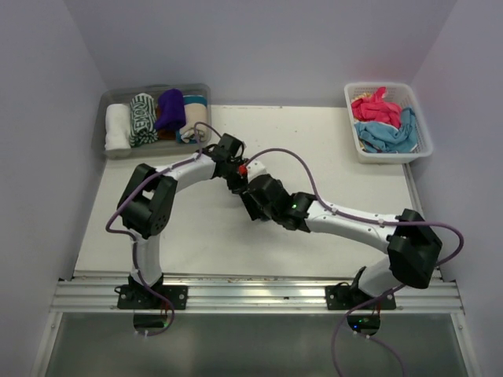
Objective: Roll the towels
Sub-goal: Roll the towel
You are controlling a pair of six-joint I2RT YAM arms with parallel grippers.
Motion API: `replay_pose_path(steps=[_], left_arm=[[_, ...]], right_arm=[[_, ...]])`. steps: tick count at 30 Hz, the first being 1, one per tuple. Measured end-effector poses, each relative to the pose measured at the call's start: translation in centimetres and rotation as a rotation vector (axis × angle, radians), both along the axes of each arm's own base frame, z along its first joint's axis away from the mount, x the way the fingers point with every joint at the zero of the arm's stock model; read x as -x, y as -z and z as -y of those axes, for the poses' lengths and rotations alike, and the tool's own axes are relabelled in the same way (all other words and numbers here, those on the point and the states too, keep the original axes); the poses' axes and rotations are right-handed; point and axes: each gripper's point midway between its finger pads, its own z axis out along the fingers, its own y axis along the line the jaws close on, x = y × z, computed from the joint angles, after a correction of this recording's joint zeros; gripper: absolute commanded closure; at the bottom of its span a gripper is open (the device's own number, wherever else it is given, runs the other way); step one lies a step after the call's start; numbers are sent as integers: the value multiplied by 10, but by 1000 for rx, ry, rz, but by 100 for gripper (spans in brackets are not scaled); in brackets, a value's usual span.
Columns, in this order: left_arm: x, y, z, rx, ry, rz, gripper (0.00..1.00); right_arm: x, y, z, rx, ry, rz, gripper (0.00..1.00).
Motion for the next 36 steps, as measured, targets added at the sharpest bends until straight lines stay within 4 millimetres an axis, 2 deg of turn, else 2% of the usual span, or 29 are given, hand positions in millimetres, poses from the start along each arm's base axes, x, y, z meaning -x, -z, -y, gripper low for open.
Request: replay_pose_path(steps=[5,12,14,16,17,18,19,20,21,24,27,36], left_arm=[[0,0,-1,-10,-3,-6,64],[1,0,-2,-12,-3,-9,63],[1,0,-2,-12,-3,-10,63],[1,0,-2,-12,-4,-10,62],[1,0,-2,-12,-4,-10,61],[2,0,-2,-13,-4,-11,59],[2,0,-2,-14,-3,-12,56],[2,0,-2,-14,-4,-13,53],[2,1,-3,-15,-4,-14,43],[3,1,-3,-17,-4,-16,19],[3,1,-5,-25,-6,-21,15],[-11,-11,-10,-14,-32,0,15]], right_arm=[[4,27,-6,219,-40,66,41],[0,59,-5,393,-62,94,42],[-3,67,-4,419,-61,99,48],[-5,74,-3,443,-56,103,59],[-6,76,-1,455,-51,108,72],[-7,78,0,461,-49,112,79],[-7,79,0,458,-44,113,85],[-8,79,0,452,-38,113,95],[-9,79,0,443,-31,113,100],[-10,81,2,411,-14,106,100],[-12,79,6,340,0,79,100],[-25,69,25,54,48,-65,100]])
